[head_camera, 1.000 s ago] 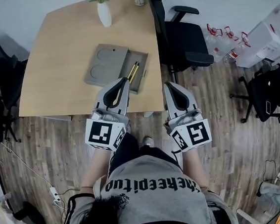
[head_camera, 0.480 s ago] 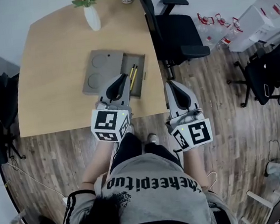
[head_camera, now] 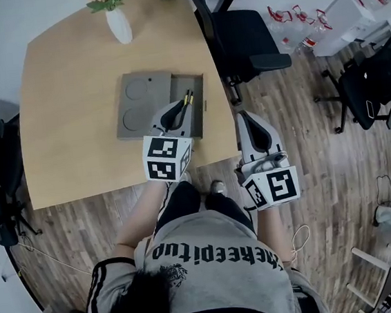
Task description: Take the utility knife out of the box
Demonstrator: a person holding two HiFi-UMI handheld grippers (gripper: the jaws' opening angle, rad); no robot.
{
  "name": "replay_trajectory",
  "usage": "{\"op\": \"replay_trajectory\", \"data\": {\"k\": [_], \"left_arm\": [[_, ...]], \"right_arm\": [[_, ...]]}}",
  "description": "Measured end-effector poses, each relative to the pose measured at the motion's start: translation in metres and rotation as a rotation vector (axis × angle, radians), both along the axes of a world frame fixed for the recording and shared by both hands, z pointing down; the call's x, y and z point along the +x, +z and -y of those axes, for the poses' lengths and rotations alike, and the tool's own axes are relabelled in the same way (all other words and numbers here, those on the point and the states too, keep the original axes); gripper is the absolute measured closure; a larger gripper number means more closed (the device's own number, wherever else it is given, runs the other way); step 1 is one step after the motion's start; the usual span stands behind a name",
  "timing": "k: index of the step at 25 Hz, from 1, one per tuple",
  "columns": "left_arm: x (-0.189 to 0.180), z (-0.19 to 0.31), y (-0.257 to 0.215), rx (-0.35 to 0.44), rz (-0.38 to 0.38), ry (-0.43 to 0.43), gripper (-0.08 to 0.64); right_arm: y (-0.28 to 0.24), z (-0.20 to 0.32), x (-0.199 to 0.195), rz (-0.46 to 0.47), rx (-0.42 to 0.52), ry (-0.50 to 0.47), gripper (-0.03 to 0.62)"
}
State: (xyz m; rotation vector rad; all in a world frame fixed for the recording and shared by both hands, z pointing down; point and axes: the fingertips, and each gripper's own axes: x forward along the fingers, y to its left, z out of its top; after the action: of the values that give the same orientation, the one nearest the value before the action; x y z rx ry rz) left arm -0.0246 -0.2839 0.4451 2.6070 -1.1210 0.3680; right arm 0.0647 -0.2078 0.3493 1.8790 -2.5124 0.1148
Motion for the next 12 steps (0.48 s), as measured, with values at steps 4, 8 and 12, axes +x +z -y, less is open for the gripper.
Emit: {"op": "replay_trajectory", "data": {"k": [4,8,12], "left_arm": [[0.007,0.011,0.028,-0.086,0.03,0.042,0.482],[0.013,0.021,0.057,-0.158,0.079,0.069,0.463],[0.018,0.03,0.082,-0.208,0.134,0.086,0.447]], "right_arm": [[0.006,0.008,-0.002,-0.003,-0.01,0.036,0.586],[0.016,0.017,-0.001,-0.026,-0.027,0.065,0.586],[0.028,0.026,-0.002,-0.045,-0.052,0.07,0.586]]}}
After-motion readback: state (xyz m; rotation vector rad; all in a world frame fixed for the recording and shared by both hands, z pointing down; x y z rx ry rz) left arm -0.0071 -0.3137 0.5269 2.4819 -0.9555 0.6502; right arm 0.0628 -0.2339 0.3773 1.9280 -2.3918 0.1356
